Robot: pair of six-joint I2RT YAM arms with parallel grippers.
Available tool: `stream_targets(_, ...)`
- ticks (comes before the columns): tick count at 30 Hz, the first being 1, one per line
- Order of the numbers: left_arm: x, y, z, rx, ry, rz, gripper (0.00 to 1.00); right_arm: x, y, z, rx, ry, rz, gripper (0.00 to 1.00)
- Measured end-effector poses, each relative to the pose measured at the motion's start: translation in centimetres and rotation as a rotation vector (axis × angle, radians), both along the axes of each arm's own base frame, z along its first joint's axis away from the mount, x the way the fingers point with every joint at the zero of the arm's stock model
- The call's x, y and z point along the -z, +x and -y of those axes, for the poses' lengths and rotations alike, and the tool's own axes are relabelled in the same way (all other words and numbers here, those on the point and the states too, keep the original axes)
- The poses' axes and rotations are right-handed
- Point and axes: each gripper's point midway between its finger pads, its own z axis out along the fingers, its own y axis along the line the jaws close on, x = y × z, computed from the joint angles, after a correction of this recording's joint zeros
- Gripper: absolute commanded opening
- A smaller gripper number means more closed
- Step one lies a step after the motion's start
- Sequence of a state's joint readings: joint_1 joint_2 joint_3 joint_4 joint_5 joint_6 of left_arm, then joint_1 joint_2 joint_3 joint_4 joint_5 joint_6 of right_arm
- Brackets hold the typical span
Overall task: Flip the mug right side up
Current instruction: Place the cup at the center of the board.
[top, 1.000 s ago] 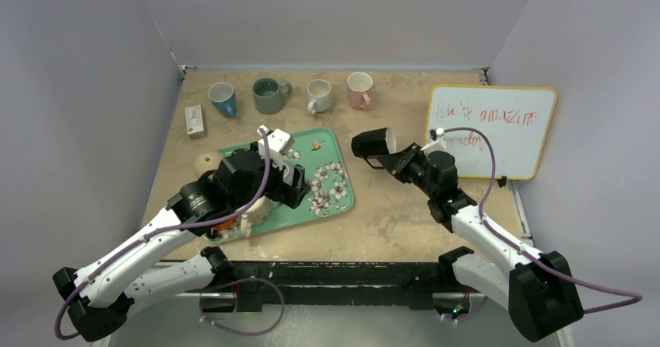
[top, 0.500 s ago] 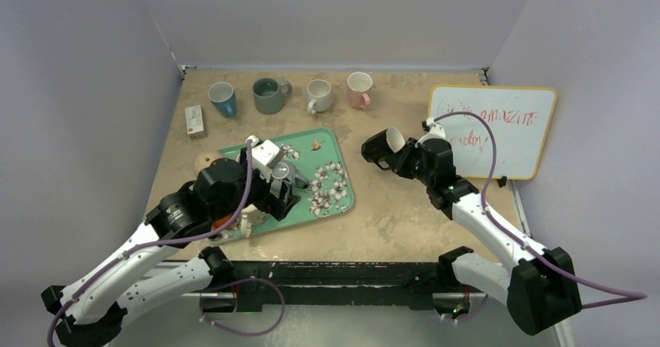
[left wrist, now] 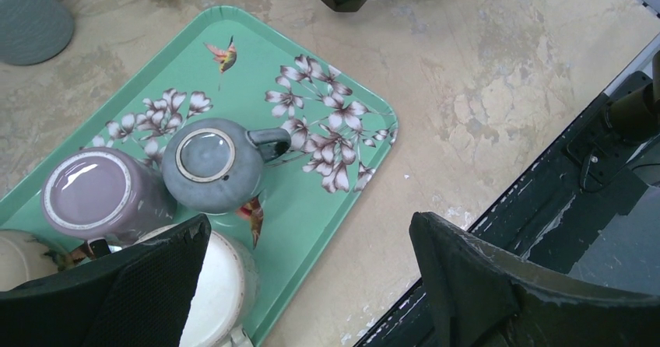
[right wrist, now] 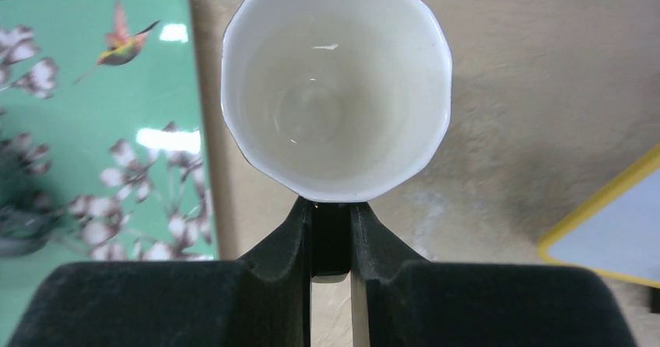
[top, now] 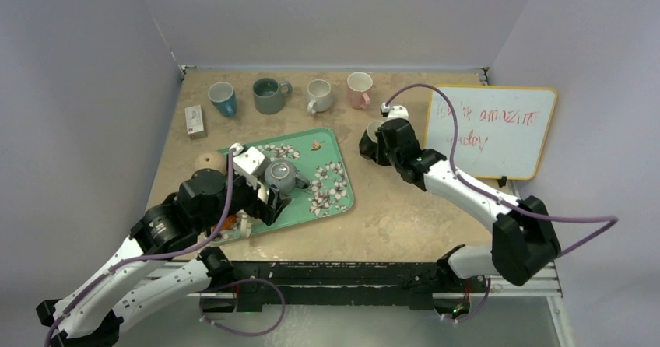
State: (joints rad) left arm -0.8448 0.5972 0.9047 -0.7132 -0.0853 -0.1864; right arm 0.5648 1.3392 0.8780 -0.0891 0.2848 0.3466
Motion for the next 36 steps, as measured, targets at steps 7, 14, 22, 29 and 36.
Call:
stream_targets(7,-0.6,-0.1,-0.8,-0.022,-0.018,0.029,1.00,0.6,3.3,1.2,0.056,-0.167,0.008,0.00)
stream_targets(14,-0.8,0.1,-1.4,-0.052,-0.016,0.043,1.00,1.1,6.8,0.3,0.062,-0.250,0.003,0.00)
stream_targets(22,-0.8,0.4,-1.8,-0.080,-0.009,0.052,1.00,2.4,8.6,0.9,0.084,-0.268,-0.055,0.00)
stream_targets(29,-0.4,0.9,-2.4,-0.123,0.010,0.056,1.00,2.4,9.1,1.2,0.109,-0.259,-0.069,0.25)
stream_targets(36,0.1,2.0,-4.1,-0.249,0.029,0.052,1.00,1.4,9.4,0.9,0.117,-0.247,-0.062,0.50)
